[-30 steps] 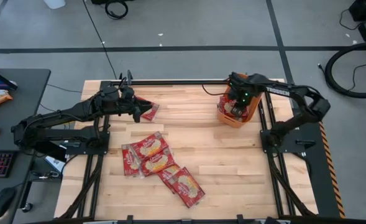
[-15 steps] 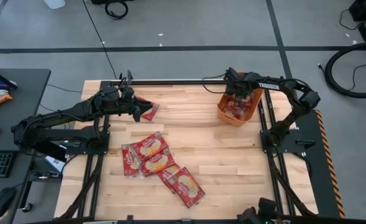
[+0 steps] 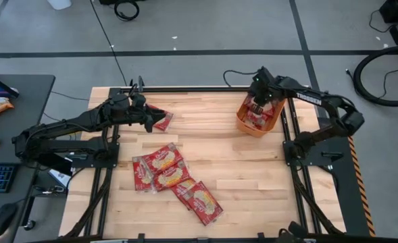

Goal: Sort popcorn bags into baskets
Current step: Stack the red popcorn on the orange bin

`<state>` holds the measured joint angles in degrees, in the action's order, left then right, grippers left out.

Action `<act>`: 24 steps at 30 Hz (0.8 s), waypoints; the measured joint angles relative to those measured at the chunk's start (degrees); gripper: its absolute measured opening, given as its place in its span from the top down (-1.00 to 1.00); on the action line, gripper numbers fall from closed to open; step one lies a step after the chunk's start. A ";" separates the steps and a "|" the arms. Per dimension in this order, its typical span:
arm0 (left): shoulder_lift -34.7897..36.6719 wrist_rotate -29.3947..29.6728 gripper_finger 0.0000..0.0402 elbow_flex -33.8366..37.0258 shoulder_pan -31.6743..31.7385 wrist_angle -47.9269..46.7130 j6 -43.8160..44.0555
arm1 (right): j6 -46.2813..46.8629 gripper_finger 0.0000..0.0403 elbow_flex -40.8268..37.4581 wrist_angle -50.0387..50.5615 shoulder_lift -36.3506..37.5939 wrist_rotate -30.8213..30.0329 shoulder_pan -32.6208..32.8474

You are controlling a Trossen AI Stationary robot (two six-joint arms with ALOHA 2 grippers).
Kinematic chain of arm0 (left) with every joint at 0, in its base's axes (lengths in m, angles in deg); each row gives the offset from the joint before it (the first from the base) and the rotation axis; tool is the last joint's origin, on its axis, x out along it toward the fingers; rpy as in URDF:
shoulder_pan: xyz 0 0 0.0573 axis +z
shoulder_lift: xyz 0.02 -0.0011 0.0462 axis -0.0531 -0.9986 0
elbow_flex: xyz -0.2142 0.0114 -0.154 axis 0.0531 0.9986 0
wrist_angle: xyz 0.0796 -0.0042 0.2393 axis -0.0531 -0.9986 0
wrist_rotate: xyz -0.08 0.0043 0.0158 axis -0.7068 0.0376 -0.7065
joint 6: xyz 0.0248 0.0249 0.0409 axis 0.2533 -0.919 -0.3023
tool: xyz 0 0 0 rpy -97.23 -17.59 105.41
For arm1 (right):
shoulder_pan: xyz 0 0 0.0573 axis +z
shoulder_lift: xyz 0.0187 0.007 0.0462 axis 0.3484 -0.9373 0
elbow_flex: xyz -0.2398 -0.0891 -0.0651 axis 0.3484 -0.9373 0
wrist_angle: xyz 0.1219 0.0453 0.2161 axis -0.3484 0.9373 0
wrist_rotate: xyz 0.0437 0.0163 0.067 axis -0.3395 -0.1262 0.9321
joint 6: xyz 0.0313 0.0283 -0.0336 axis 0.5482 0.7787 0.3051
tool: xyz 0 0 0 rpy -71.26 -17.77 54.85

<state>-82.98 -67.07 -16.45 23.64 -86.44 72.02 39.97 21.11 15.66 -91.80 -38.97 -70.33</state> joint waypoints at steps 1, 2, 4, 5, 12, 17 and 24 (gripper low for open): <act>0.00 0.00 0.27 0.00 0.00 0.02 -0.47 | 0.02 0.55 -0.65 0.19 -0.04 0.51 -0.18; 0.00 0.00 0.27 0.00 0.00 0.02 -0.85 | 0.09 0.50 -1.37 0.64 -0.20 1.37 -0.23; 0.00 0.03 0.27 0.00 0.00 0.00 -1.07 | 0.43 0.37 -3.11 0.53 -0.87 3.47 -0.24; 0.00 0.07 0.27 0.00 0.00 0.02 -1.07 | 0.39 0.30 -4.03 0.24 -1.30 4.49 -0.22; 0.00 0.17 0.27 0.00 0.00 0.00 -1.07 | -0.16 -0.09 -8.20 -2.41 -3.54 2.92 0.42; 0.00 0.22 0.27 0.00 0.00 -0.02 -0.30 | -1.60 -0.12 -9.73 -6.15 -3.78 -3.07 0.46; 0.02 0.17 0.27 0.00 0.00 0.00 1.35 | -4.72 0.13 -9.80 -8.65 -3.87 -7.38 0.42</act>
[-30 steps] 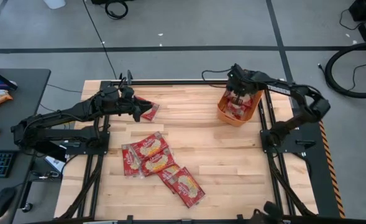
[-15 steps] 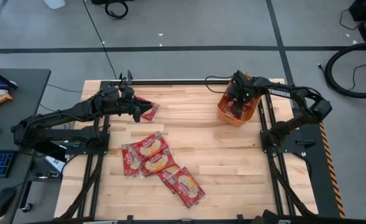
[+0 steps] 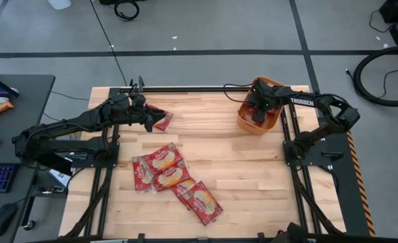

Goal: Sort popcorn bags into baskets
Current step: Stack the red popcorn on the orange bin

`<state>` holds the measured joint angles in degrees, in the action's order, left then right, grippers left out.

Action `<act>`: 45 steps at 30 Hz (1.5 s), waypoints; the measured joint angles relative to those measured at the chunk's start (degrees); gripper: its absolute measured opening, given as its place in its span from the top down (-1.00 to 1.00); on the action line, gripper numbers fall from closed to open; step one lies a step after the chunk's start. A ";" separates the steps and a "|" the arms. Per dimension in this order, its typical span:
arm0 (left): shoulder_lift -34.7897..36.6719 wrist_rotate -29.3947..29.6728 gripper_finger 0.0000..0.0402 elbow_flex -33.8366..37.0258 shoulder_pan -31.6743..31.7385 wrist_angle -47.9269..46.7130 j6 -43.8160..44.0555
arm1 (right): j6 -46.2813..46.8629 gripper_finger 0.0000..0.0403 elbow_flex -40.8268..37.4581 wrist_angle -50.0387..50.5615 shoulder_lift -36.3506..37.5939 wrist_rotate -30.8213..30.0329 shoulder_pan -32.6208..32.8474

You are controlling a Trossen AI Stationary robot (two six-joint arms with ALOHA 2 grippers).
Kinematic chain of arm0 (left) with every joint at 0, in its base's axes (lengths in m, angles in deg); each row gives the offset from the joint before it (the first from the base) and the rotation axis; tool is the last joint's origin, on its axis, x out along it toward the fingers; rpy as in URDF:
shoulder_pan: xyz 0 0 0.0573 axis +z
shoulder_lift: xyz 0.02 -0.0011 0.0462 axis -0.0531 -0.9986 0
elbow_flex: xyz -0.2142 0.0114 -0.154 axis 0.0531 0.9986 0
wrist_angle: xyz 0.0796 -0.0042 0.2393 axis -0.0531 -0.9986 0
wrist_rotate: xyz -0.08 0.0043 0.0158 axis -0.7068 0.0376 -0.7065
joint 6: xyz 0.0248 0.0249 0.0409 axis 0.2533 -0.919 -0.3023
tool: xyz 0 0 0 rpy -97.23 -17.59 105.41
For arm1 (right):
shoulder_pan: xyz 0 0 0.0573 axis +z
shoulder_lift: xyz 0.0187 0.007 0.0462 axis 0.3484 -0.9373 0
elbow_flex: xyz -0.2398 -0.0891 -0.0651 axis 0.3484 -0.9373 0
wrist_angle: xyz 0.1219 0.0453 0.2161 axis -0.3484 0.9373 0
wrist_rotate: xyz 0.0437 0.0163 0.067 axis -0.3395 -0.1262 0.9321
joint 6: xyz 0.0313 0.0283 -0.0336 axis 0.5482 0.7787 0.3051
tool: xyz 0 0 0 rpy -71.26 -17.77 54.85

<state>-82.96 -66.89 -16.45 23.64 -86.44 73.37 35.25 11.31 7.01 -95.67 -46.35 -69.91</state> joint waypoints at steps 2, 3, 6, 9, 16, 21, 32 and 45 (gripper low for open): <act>0.00 0.00 0.27 0.00 0.00 -0.02 0.05 | -0.02 0.20 0.00 -0.12 0.00 -0.66 -0.20; 0.00 0.00 0.27 0.00 0.00 -0.02 0.05 | -0.02 0.22 0.00 -0.24 0.00 -1.02 -0.39; 0.00 0.00 0.27 0.00 0.00 -0.02 0.07 | -0.02 0.26 0.00 -0.46 -0.02 -2.84 -0.55; 0.00 0.00 0.27 0.00 0.00 -0.02 0.07 | -0.02 0.29 0.00 -0.38 -0.02 -4.04 -0.47; 0.00 0.00 0.27 0.00 0.00 -0.02 0.15 | -2.86 0.62 0.00 -1.43 -0.02 -3.83 0.11; 0.00 0.00 0.27 0.00 0.00 -0.02 0.15 | -3.02 0.95 0.04 -1.46 -0.02 -2.12 0.09; 0.00 0.00 0.27 0.00 0.00 -0.02 0.05 | 2.48 0.96 0.98 2.69 2.41 -2.05 1.10; 0.00 1.37 0.27 0.00 0.00 -0.03 -0.44 | 10.52 0.98 5.56 12.10 12.99 -1.22 1.89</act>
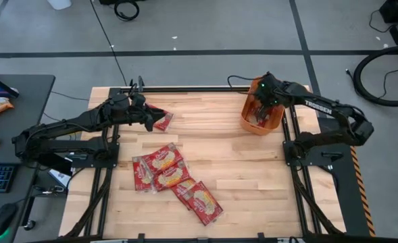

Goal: Sort popcorn bags into baskets
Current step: Stack the red popcorn on the orange bin

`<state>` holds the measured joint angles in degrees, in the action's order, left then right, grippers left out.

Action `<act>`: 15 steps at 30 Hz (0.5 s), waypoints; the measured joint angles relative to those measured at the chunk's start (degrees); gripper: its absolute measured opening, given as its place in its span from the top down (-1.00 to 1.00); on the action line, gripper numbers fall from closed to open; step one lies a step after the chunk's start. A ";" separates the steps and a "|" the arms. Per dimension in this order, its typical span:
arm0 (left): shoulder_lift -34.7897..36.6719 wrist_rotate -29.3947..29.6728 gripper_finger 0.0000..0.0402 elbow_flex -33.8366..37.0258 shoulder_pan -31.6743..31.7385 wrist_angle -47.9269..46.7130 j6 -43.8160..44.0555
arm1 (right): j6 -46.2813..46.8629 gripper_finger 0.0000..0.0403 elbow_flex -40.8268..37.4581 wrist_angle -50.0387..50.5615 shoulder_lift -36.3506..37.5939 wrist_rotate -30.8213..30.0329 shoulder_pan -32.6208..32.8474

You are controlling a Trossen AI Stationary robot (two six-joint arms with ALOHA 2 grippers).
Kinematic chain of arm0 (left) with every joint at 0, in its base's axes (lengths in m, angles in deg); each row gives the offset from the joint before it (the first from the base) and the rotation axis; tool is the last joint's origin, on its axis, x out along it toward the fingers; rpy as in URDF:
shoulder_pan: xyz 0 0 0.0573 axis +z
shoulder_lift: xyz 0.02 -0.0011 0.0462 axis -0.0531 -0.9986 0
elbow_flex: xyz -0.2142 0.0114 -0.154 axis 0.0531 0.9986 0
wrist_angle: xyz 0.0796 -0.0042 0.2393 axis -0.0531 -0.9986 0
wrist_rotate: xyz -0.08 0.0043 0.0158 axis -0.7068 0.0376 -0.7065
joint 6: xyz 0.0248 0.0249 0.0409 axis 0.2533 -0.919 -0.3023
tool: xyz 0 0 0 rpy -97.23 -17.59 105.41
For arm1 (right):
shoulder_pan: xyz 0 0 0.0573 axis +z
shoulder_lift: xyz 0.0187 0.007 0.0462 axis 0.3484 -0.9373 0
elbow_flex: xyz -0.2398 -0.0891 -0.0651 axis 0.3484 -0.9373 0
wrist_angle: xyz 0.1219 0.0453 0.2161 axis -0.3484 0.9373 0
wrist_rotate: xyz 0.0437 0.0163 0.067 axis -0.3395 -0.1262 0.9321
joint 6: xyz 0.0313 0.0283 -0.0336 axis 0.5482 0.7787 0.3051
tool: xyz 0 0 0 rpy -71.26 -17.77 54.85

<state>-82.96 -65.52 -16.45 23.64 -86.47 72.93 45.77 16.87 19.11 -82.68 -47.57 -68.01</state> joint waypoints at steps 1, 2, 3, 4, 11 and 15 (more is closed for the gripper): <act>0.00 0.09 0.27 0.00 0.00 0.01 0.00 | 2.17 0.98 0.49 1.47 0.45 0.09 -0.13; 0.00 0.13 0.27 0.00 0.00 0.01 0.02 | 4.66 0.98 1.10 3.19 0.78 0.53 -0.28; 0.00 0.14 0.27 0.00 0.00 0.01 0.02 | 7.33 0.98 1.79 5.09 0.93 1.22 -0.45; 0.00 0.16 0.27 0.00 0.00 0.01 0.04 | 10.28 0.98 2.52 7.00 0.97 2.17 -0.66; 0.00 0.16 0.27 0.00 0.00 0.05 0.04 | 32.96 0.98 5.61 19.85 -2.15 10.01 -2.79; 0.00 0.16 0.27 -0.02 0.00 0.05 0.07 | 44.12 0.98 5.56 18.47 -4.75 15.90 -4.33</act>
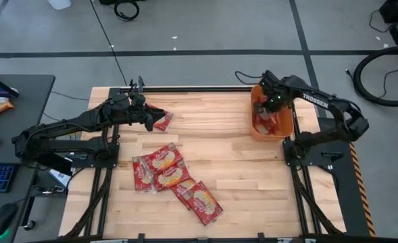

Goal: Sort popcorn bags into baskets
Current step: Stack the red popcorn on the orange bin

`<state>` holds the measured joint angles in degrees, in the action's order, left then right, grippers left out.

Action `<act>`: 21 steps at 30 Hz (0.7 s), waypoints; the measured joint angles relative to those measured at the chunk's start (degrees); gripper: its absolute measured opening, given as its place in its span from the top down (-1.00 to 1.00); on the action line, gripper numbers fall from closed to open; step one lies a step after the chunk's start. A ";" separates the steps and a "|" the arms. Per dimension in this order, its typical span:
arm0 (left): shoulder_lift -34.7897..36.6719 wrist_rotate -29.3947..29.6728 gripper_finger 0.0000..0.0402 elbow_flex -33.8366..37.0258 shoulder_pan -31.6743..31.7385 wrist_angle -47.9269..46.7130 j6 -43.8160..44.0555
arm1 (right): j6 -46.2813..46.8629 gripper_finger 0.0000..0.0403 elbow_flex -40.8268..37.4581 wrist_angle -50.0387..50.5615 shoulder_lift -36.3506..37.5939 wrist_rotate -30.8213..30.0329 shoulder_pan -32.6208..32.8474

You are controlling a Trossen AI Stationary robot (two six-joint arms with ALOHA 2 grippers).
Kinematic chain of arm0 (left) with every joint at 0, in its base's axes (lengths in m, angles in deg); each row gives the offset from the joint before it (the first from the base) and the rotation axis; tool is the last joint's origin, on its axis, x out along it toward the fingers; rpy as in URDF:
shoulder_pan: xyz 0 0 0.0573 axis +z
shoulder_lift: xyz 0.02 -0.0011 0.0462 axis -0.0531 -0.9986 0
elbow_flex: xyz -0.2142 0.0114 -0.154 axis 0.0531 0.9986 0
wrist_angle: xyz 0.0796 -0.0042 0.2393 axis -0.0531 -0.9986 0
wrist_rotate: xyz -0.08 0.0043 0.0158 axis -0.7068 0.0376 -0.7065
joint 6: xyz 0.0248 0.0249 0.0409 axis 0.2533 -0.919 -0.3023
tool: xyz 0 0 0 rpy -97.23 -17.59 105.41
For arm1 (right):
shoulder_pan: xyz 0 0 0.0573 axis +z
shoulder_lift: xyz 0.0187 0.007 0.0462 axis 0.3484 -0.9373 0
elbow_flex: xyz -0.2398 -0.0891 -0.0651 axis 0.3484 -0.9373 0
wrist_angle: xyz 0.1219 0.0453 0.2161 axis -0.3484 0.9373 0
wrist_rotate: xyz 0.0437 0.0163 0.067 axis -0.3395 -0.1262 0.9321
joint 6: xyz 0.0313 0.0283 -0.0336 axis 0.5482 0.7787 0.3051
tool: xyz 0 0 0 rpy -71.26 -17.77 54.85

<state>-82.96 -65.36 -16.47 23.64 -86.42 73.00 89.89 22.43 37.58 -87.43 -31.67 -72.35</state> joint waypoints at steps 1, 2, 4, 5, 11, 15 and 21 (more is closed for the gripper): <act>0.00 0.00 0.27 0.00 0.00 0.00 0.00 | 1.88 0.98 0.00 -0.96 -0.71 1.16 -0.43; 0.00 0.00 0.27 0.00 0.00 0.02 0.00 | 3.25 0.97 0.00 -2.31 -1.35 2.13 -0.82; 0.00 -0.02 0.27 0.01 0.00 0.02 0.00 | 4.82 0.97 0.00 -5.69 -2.89 4.48 -1.76; 0.00 -0.06 0.27 0.02 0.00 0.00 0.01 | 5.40 0.97 0.00 -7.17 -3.72 5.94 -2.24; 0.00 -3.74 0.27 0.02 0.00 -0.04 0.11 | 12.72 0.87 0.00 -10.12 -8.01 2.83 -3.09; 0.00 -4.48 0.27 0.00 -0.40 -0.12 1.44 | 12.13 0.69 -0.03 -10.31 -9.32 0.33 -2.94; 0.00 -4.48 0.27 0.00 -1.54 -0.50 1.44 | 9.93 0.44 -0.04 -10.68 -7.91 1.81 -2.91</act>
<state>-82.96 -69.85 -16.48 22.10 -86.92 74.44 99.82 22.39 26.90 -95.33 -29.85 -75.25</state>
